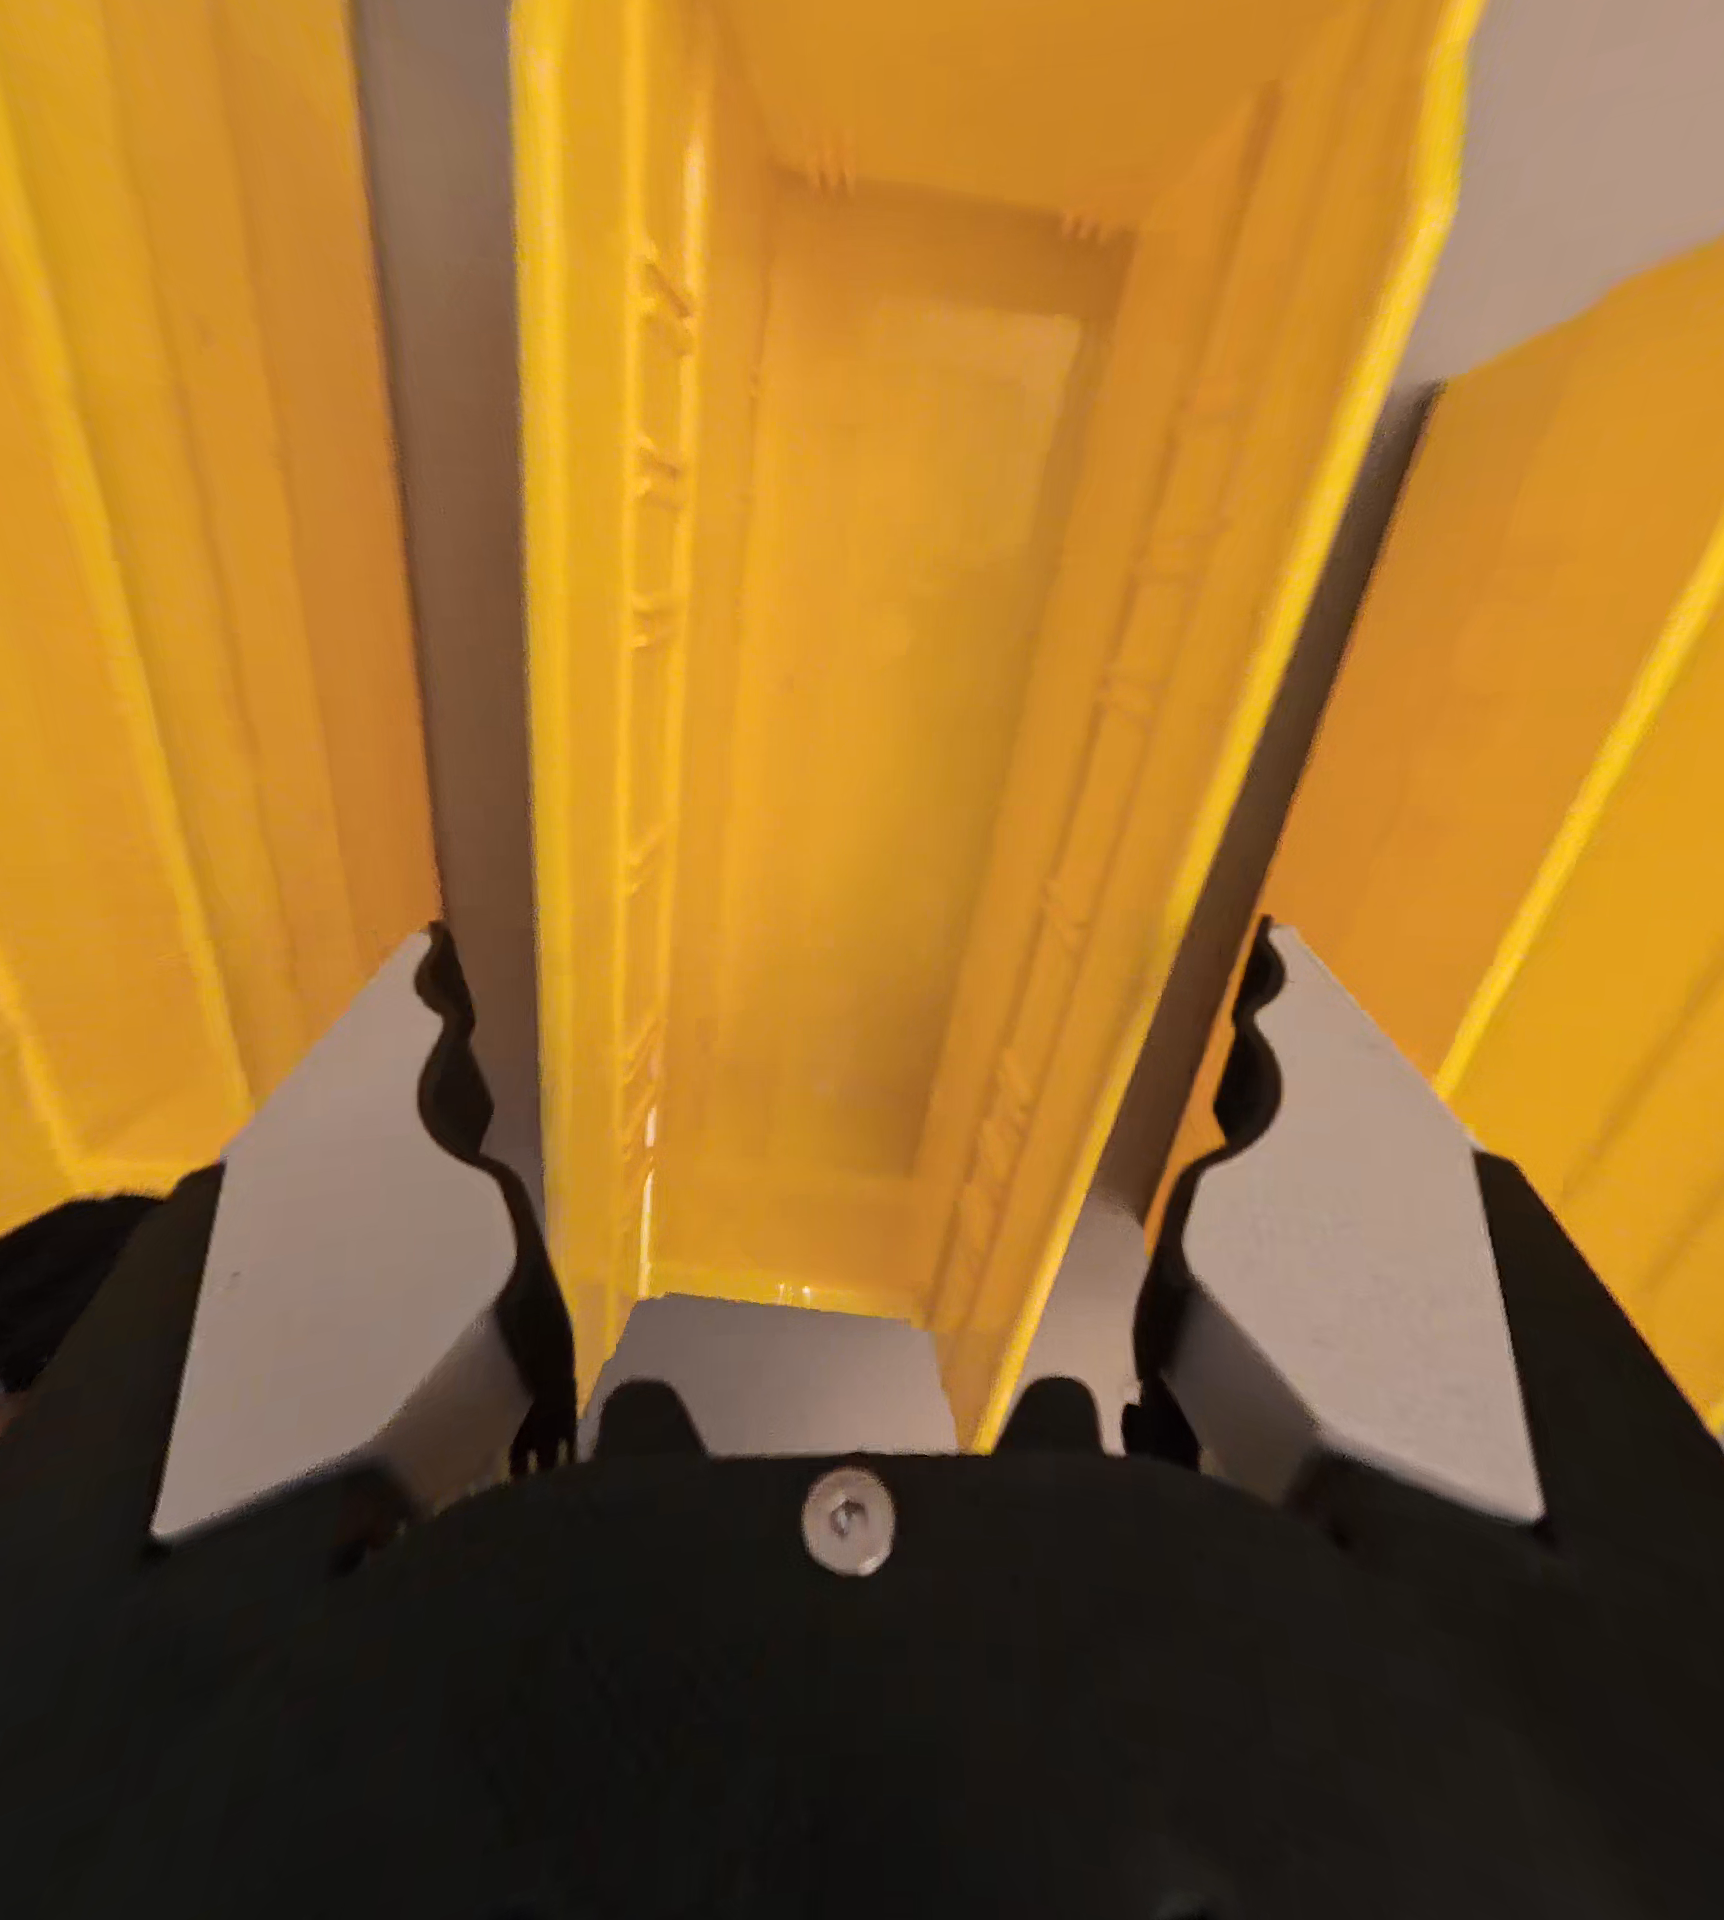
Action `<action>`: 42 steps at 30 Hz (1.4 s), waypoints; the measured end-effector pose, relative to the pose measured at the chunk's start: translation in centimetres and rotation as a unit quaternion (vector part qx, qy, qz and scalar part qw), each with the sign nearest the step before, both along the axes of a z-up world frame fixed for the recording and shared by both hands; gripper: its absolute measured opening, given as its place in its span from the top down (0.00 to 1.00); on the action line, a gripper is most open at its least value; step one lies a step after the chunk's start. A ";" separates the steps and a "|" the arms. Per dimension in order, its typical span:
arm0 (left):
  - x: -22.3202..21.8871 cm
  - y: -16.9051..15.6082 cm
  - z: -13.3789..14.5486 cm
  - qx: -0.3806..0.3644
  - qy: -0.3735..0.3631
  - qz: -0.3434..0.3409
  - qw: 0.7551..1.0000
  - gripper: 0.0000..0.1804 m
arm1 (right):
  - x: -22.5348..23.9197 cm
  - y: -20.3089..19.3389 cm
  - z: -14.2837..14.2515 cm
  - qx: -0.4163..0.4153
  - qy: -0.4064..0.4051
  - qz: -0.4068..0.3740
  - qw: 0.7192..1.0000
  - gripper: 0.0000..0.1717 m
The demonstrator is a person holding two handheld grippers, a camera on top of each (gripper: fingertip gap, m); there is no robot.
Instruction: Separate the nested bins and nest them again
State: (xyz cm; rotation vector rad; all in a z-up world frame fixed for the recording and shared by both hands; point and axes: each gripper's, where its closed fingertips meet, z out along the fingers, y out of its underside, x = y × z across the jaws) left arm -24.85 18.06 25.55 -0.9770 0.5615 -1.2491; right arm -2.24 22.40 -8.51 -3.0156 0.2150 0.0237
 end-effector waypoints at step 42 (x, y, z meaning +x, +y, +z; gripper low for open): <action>-4.0 -2.0 1.3 0.004 -0.043 -0.017 0.999 0.67 | -12.3 -0.5 13.0 -0.195 0.010 0.028 0.980 0.35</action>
